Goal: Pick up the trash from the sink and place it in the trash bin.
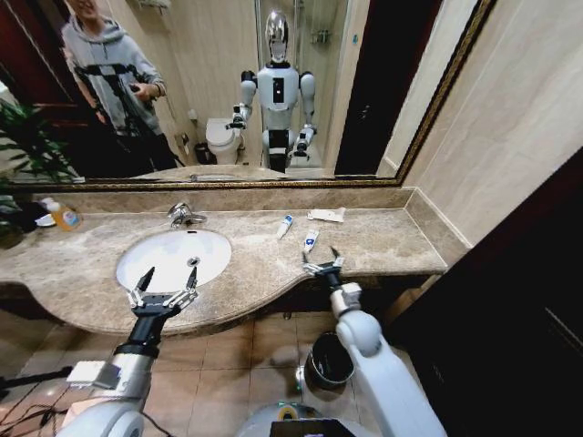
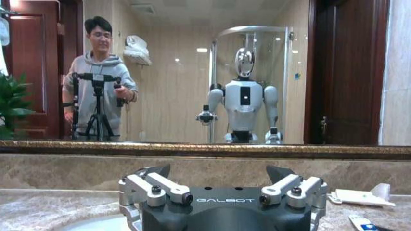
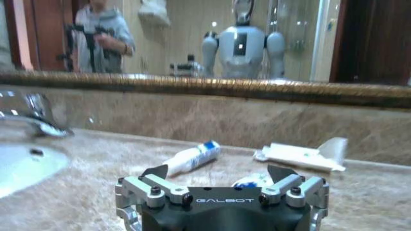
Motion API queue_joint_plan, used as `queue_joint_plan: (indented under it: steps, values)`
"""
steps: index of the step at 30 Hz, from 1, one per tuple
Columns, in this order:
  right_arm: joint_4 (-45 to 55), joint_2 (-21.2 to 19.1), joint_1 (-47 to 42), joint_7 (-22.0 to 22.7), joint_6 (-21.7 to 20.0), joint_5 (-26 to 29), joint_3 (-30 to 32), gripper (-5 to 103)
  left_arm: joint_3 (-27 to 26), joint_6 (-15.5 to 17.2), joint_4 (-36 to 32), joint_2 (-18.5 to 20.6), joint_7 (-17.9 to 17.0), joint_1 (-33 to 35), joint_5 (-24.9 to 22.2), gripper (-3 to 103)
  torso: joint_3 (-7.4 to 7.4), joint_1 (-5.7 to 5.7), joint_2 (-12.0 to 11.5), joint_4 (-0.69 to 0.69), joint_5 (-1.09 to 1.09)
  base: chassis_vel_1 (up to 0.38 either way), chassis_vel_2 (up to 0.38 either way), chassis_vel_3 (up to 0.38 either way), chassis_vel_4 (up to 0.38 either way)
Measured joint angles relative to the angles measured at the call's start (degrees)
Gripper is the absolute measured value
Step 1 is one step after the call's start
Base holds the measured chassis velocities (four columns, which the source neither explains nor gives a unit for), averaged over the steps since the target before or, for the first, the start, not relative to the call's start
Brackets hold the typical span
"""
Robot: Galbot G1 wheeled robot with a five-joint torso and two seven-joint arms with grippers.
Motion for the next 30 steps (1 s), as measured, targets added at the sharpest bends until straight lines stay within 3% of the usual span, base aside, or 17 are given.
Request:
queue_joint_plan:
  steps: [7, 18, 25, 29, 30]
  values:
    - [-7.3, 1.9, 6.2, 2.9, -2.3, 0.0, -2.5, 100, 0.0, 0.0, 0.0, 0.0, 0.0, 0.0, 0.0, 100, -0.01, 0.00, 0.0, 0.00, -0.01, 0.000, 0.000, 0.000, 0.000]
    - [-16.0, 4.9, 9.7, 4.5, -1.3, -1.9, -2.3, 102, 0.0, 0.0, 0.0, 0.0, 0.0, 0.0, 0.0, 100, -0.01, 0.00, 0.0, 0.00, 0.00, 0.000, 0.000, 0.000, 0.000]
    - [-17.8, 5.1, 11.2, 4.9, 0.3, -1.2, -1.0, 79, 0.0, 0.0, 0.0, 0.0, 0.0, 0.0, 0.0, 100, -0.01, -0.01, 0.0, 0.00, 0.01, 0.000, 0.000, 0.000, 0.000]
    - [-18.5, 5.1, 12.1, 5.1, 0.6, -1.0, -0.9, 57, 0.0, 0.0, 0.0, 0.0, 0.0, 0.0, 0.0, 100, -0.01, 0.00, 0.0, 0.00, 0.01, 0.000, 0.000, 0.000, 0.000]
    - [-18.5, 5.1, 12.1, 5.1, 0.6, -1.0, -0.9, 57, 0.0, 0.0, 0.0, 0.0, 0.0, 0.0, 0.0, 100, -0.01, 0.00, 0.0, 0.00, 0.01, 0.000, 0.000, 0.000, 0.000]
